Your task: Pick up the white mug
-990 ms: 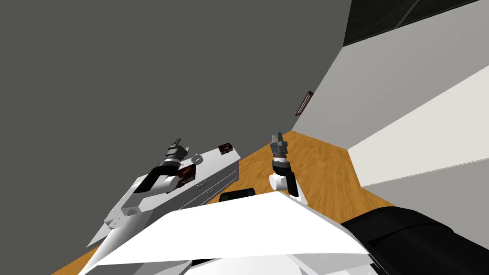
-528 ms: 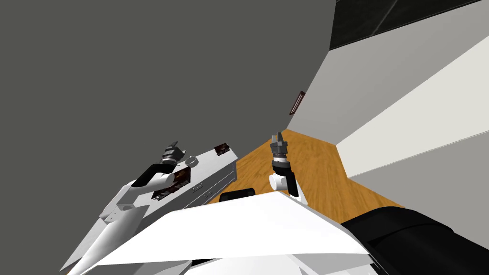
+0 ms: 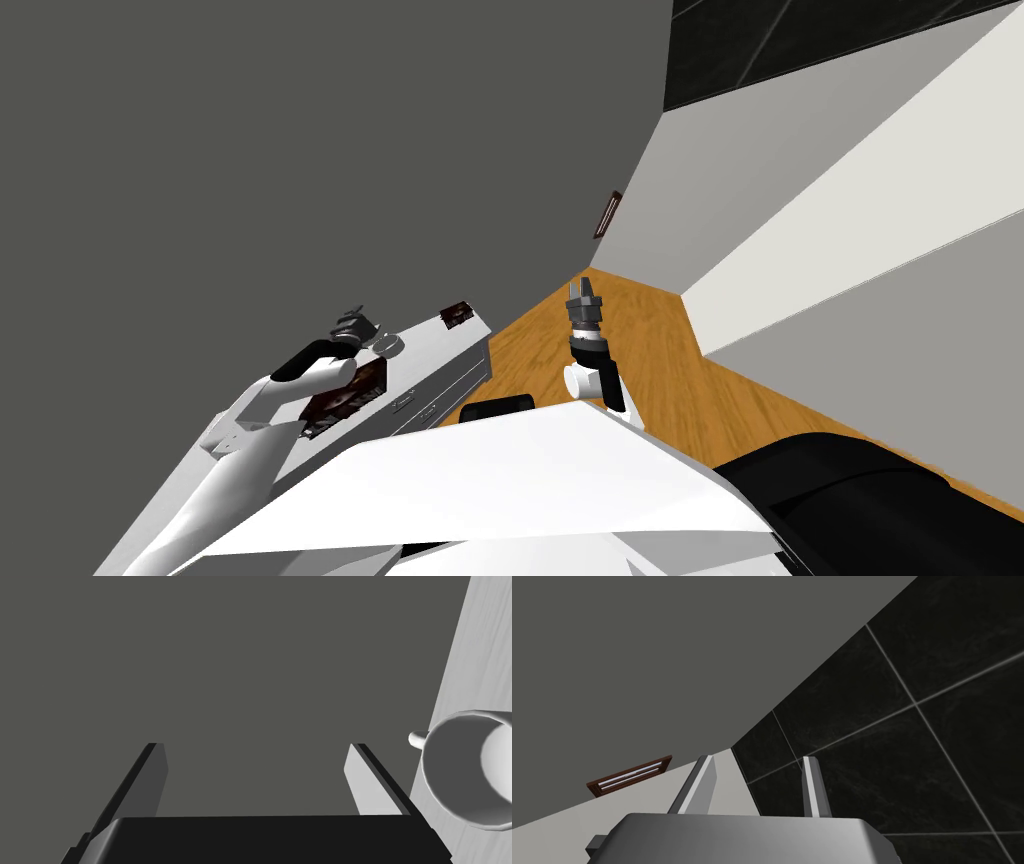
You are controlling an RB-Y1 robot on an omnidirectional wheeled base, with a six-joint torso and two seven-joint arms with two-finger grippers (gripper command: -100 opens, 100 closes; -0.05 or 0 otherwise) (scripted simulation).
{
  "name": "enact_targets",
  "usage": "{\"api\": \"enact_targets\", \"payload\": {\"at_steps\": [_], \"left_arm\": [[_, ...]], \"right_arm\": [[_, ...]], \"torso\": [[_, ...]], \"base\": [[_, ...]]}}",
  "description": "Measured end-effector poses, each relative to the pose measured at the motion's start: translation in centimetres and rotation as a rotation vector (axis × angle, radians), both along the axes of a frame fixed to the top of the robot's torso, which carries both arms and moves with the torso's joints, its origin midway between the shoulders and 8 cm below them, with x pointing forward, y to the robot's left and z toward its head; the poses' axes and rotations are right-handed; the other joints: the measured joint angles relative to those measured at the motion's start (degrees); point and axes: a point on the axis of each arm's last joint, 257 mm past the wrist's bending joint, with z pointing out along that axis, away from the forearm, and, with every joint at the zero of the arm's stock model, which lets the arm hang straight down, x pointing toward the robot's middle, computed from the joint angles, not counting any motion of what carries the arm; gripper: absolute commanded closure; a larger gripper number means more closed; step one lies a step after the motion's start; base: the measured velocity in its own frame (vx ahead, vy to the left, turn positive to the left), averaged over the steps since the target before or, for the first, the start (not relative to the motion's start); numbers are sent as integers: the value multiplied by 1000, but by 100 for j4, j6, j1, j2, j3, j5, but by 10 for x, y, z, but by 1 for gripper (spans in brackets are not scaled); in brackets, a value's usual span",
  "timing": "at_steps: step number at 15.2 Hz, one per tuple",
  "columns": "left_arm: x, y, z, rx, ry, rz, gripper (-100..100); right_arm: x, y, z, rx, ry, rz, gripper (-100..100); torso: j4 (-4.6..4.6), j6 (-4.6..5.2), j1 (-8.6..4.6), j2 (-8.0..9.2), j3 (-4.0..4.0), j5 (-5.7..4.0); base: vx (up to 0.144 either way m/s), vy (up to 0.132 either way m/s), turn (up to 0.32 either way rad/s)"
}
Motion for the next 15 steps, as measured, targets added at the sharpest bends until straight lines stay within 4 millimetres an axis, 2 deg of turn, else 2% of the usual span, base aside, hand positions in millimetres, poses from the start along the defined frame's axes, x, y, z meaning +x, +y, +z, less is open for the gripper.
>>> {"api": "enact_targets", "payload": {"at_steps": [8,15], "left_arm": [[-10,47,-39,-121,131,122,-100],[-31,82,-72,-238,236,231,-100]], "right_arm": [[0,0,0,0,0,0,0],[0,0,0,0,0,0,0]], "torso": [[-1,0,2,-1,-1,1],[0,-1,4,0,0,1]], "base": [[-3,-5,-108],[-3,-2,-105]]}}
